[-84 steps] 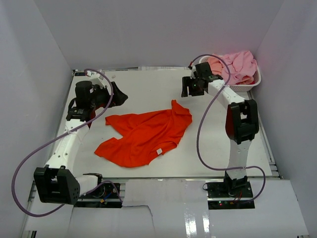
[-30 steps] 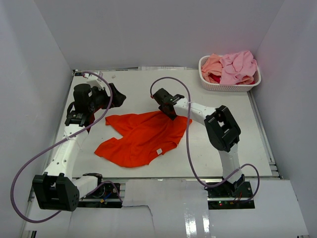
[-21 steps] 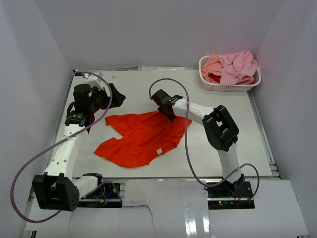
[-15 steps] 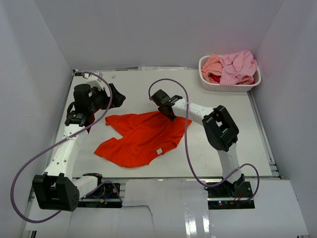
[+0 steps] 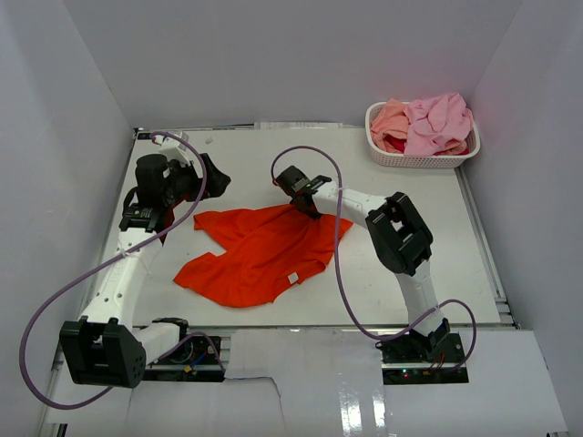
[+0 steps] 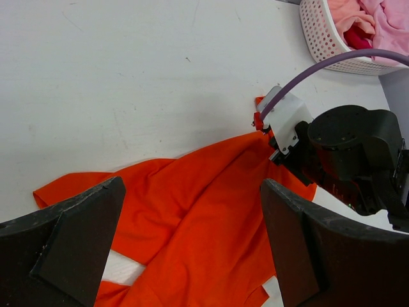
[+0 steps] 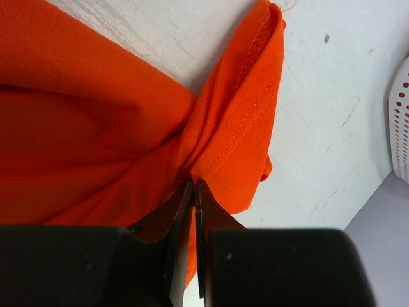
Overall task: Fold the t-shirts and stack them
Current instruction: Flatten out the tshirt
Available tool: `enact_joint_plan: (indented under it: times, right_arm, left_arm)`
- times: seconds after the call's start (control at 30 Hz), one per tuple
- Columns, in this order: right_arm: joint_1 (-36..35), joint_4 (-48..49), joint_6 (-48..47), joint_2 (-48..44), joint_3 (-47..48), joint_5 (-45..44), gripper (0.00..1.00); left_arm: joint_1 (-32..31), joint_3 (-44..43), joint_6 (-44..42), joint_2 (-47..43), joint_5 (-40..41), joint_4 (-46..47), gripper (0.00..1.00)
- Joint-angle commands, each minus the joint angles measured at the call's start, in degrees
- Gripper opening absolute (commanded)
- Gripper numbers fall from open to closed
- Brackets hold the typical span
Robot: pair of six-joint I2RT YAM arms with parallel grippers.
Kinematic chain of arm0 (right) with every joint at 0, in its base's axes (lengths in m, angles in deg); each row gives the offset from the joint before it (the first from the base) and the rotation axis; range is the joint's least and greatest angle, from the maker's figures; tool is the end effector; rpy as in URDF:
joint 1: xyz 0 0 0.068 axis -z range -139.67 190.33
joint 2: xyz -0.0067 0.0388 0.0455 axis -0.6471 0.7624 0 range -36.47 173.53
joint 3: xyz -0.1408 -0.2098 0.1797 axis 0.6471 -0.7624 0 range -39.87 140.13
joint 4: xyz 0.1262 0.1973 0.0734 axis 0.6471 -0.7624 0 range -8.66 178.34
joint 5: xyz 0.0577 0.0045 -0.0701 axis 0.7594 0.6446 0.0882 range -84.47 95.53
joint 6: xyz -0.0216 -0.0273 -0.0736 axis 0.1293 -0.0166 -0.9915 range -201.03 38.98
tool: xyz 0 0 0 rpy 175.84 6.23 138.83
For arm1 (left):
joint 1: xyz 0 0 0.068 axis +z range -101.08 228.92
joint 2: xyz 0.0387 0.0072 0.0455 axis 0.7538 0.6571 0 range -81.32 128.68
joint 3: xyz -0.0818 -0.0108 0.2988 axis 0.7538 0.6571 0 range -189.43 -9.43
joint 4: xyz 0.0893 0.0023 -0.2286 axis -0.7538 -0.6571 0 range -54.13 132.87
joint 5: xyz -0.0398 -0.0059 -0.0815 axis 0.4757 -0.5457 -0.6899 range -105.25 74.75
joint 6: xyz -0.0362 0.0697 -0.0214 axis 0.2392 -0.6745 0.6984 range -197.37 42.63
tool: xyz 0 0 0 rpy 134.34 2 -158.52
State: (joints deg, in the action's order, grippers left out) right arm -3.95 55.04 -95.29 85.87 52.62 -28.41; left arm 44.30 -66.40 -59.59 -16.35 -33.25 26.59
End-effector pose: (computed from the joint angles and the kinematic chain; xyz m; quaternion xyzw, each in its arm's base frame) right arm 0.3635 0.2992 0.1893 -0.3957 0.8447 -0.2167 0.2880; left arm 0.2521 -0.0422 0.3570 -0.0107 0.8339 -0.2331 0.5001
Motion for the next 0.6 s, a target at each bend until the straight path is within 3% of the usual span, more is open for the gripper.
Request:
enact_joint_plan:
  times: [0.0, 0.17, 0.23, 0.43, 0.57]
  right_arm:
    - [0.6, 0.1, -0.1, 0.4, 2.3, -0.2, 0.08]
    - [0.8, -1.8, 1.2, -0.4, 4.9, 3.9, 0.08]
    - [0.3, -6.9, 3.3, -1.0, 10.9, 7.5, 0.08]
    - [-2.9, -19.5, 7.1, -6.4, 28.8, 24.5, 0.08]
    - [-5.5, -26.8, 9.6, -10.3, 40.6, 41.2, 0.08]
  left_arm:
    - [-0.1, -0.2, -0.7, -1.6, 0.2, -0.1, 0.98]
    - [-0.1, -0.2, -0.7, -1.5, 0.4, -0.1, 0.98]
    - [-0.2, -0.3, -0.7, -1.5, 0.9, -0.3, 0.98]
    - [0.0, -0.9, 1.2, -2.8, 14.3, -3.0, 0.98]
    - [0.1, -1.2, 2.4, -2.8, 16.9, -3.8, 0.98]
